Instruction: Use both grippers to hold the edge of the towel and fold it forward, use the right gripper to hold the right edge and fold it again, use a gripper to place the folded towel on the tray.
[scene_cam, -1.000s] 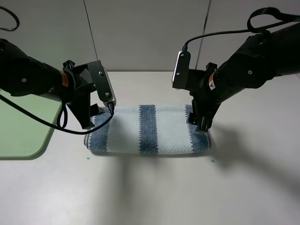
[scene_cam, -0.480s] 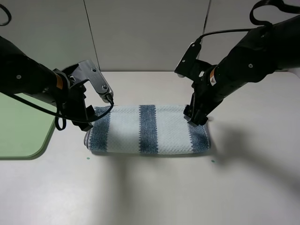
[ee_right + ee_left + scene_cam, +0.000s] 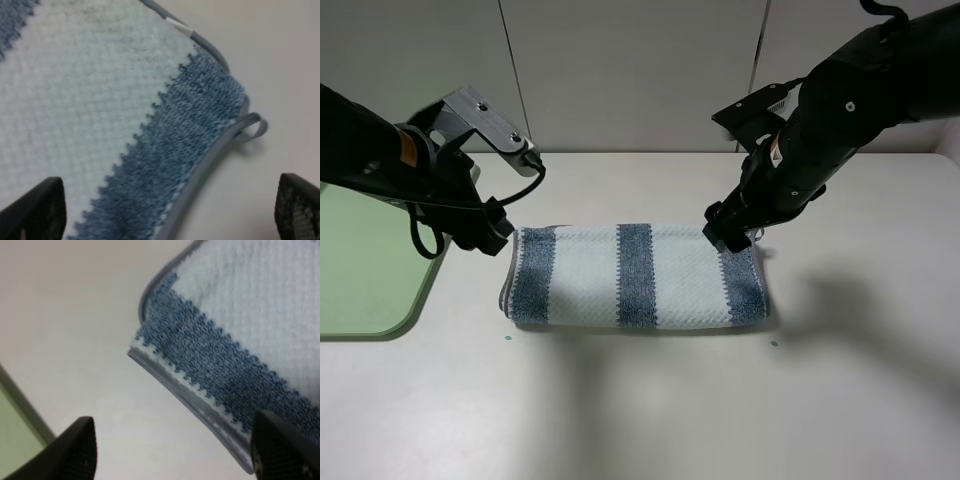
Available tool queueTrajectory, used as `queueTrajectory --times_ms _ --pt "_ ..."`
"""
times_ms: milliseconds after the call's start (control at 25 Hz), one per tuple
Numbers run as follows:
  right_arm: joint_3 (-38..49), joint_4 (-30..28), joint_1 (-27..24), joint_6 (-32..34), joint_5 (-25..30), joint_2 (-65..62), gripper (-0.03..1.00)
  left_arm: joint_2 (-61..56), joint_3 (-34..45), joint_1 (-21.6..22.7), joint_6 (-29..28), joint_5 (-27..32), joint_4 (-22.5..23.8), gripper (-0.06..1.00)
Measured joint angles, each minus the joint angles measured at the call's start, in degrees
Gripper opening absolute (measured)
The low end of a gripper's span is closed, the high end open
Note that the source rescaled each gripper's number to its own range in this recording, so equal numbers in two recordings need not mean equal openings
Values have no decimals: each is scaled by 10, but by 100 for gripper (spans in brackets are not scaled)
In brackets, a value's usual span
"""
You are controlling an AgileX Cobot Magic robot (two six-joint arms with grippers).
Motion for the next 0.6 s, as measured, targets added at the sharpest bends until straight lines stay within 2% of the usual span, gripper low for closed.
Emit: queueTrajectory --times_ms 360,520,600 --pt "0 134 -80 23 13 0 98 -98 0 0 -2 33 0 64" --pt "0 142 -91 23 14 0 100 -144 0 0 -2 42 0 64" --pt "0 146 -91 23 11 0 100 -161 0 0 -1 42 4 69"
